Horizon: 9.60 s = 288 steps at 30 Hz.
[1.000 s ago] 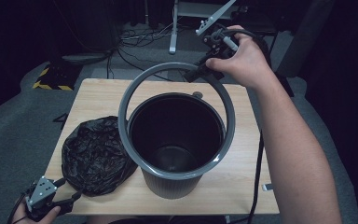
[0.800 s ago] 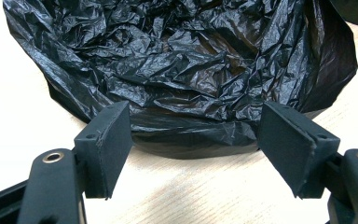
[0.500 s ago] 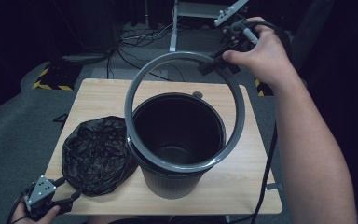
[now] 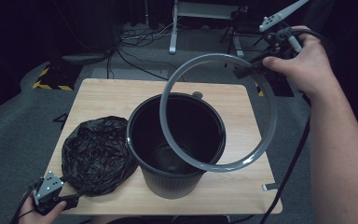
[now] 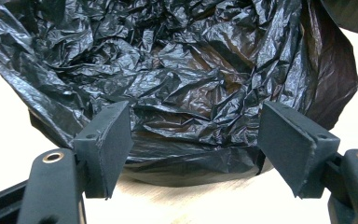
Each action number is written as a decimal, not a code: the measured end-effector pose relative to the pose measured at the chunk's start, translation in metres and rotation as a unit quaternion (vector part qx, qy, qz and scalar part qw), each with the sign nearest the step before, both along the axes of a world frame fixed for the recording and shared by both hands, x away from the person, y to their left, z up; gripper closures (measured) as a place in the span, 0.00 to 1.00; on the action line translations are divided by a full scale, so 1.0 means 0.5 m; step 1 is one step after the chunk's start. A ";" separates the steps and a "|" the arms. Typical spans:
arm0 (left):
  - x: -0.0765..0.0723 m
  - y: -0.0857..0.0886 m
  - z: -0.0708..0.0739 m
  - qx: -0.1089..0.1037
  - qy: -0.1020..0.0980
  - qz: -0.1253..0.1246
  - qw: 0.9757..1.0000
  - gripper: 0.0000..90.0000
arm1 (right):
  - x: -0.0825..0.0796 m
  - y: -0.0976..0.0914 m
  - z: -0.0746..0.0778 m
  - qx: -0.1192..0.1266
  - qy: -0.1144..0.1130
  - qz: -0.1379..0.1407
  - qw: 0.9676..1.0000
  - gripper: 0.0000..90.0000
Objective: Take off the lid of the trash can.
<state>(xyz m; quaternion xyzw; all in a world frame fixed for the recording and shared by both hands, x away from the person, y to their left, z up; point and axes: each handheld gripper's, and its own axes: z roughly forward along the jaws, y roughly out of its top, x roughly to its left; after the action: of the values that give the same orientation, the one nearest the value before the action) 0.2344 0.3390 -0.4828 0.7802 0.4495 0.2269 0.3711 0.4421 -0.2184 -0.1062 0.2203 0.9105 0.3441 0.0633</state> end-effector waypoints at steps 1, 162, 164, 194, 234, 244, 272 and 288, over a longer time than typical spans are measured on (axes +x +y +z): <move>0.000 0.000 -0.001 0.000 0.002 -0.001 1.000 0.29 | -0.002 -0.008 -0.001 -0.001 0.000 -0.003 1.000 0.83; 0.189 -0.072 0.039 -0.039 -0.005 0.003 0.999 0.30 | -0.164 -0.293 -0.574 -0.040 -0.017 -0.155 0.987 0.33; 0.204 -0.076 0.029 -0.034 0.004 0.003 0.999 0.30 | -0.172 -0.288 -0.575 -0.035 -0.019 -0.154 0.987 0.32; 0.257 -0.102 -0.046 0.006 0.046 0.021 0.999 0.28 | -0.200 -0.176 -0.640 0.018 -0.039 -0.139 0.989 0.32; 0.209 -0.053 0.034 -0.006 -0.024 -0.032 0.999 0.74 | -0.217 -0.177 -0.628 0.046 -0.047 -0.133 0.989 0.31; 0.216 -0.057 0.031 -0.105 -0.015 -0.010 0.994 0.39 | -0.210 -0.164 -0.644 0.030 -0.038 -0.125 0.991 0.31; 0.235 -0.143 -0.042 0.004 0.033 -0.052 0.998 0.63 | -0.211 -0.151 -0.651 0.023 -0.034 -0.116 0.992 0.30; 0.206 -0.107 0.036 -0.038 -0.025 -0.046 0.998 0.99 | -0.215 -0.163 -0.642 0.029 -0.042 -0.122 0.991 0.30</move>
<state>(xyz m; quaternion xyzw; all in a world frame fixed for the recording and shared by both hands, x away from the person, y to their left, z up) 0.3374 0.2857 -0.4646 0.7795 0.4125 0.2118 0.4211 0.3346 -0.2999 -0.4270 0.3168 0.8629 0.3692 0.1370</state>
